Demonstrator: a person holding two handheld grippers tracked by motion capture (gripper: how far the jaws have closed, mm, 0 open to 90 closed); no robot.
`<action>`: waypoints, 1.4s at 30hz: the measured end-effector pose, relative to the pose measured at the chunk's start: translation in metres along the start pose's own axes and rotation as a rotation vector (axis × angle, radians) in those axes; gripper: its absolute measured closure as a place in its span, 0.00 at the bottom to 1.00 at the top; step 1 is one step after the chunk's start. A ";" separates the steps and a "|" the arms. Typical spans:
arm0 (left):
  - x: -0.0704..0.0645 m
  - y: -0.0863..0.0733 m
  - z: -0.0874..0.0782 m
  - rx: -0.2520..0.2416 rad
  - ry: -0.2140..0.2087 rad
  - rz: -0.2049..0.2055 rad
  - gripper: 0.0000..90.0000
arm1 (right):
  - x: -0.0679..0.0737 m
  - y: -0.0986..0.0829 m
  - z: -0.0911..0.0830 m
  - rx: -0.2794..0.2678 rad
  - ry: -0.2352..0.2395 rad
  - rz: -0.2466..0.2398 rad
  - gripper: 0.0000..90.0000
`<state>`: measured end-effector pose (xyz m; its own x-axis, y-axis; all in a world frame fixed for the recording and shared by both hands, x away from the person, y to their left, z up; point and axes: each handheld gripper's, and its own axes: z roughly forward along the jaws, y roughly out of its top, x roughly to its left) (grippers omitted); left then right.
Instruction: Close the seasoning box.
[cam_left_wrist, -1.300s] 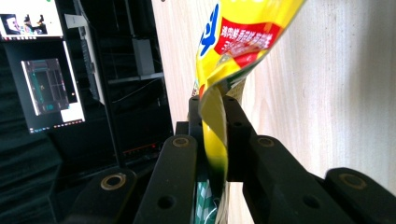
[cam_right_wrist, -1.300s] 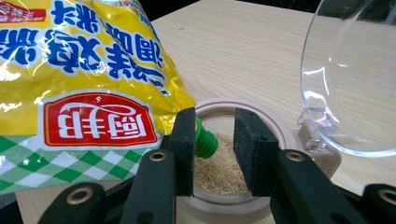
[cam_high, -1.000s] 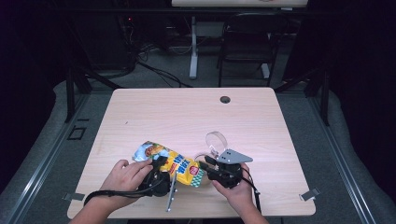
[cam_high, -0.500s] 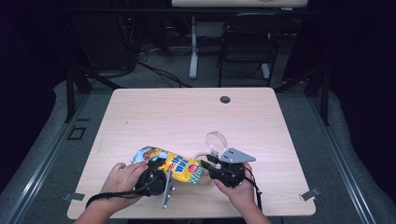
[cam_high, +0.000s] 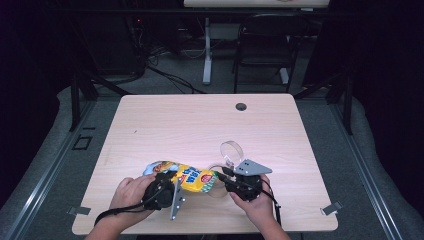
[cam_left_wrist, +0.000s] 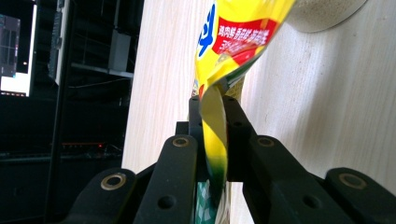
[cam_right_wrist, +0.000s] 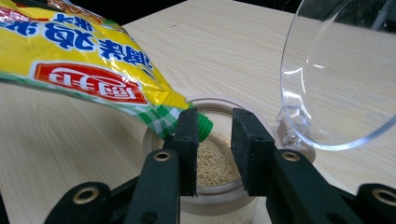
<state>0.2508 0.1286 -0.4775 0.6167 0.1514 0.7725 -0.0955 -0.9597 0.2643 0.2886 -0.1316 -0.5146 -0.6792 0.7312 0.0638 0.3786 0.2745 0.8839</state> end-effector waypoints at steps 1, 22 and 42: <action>0.000 -0.001 0.000 -0.004 -0.003 -0.009 0.95 | 0.000 0.000 0.000 0.005 0.000 -0.003 0.80; -0.002 -0.011 0.008 -0.050 -0.053 -0.145 0.95 | 0.000 -0.003 0.004 0.028 0.026 -0.010 0.81; -0.002 -0.018 0.013 -0.091 -0.064 -0.194 0.95 | 0.002 -0.002 0.011 0.028 0.054 0.005 0.75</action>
<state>0.2609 0.1428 -0.4915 0.6787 0.3131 0.6643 -0.0386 -0.8881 0.4581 0.2932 -0.1236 -0.5219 -0.7098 0.6981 0.0936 0.3988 0.2887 0.8704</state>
